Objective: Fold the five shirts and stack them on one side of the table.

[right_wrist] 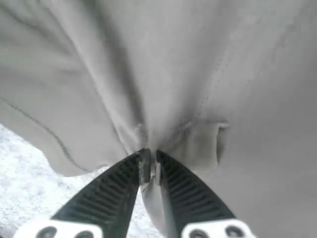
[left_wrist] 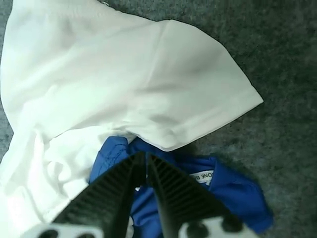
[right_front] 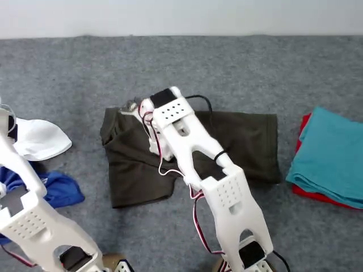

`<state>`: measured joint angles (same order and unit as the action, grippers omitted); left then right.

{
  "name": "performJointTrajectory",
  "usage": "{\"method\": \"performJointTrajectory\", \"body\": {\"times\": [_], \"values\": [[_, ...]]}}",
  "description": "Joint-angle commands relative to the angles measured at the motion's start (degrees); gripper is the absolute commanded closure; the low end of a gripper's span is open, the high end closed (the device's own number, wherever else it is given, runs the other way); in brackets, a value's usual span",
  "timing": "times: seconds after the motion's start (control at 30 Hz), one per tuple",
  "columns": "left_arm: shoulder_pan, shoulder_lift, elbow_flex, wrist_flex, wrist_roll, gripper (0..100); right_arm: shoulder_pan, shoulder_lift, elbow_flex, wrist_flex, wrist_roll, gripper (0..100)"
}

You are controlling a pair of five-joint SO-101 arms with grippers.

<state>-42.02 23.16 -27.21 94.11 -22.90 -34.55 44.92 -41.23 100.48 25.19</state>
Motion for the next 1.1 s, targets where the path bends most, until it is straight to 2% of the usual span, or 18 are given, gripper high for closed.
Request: {"method": "performJointTrajectory", "body": {"times": [0.0,0.17,0.33,0.5,0.57,0.83,1.07], "values": [[0.44,-3.34,-0.31,-1.05,-0.18,99,-1.63,-6.64,-5.01,2.33,-0.44,95.5],[0.44,-3.34,-0.31,-1.05,-0.18,99,-6.37,-9.98,-4.4,2.59,-0.97,95.5],[0.18,-3.34,-0.31,-1.05,-0.18,99,-13.67,-14.99,5.45,2.51,-2.81,94.3],[0.09,-3.34,-0.31,-1.05,-0.18,99,-20.88,-15.96,14.24,2.15,-2.81,78.4],[0.18,-3.34,-0.31,-1.05,-0.18,99,-22.99,-14.2,14.59,1.01,-2.64,77.2],[-0.09,-3.34,-0.31,-1.05,-0.18,99,-25.54,-5.32,14.51,-5.23,0.88,77.2],[-0.7,-3.34,-0.31,-0.97,-0.26,99,-24.66,-1.45,14.51,-7.87,4.04,78.0]]}}
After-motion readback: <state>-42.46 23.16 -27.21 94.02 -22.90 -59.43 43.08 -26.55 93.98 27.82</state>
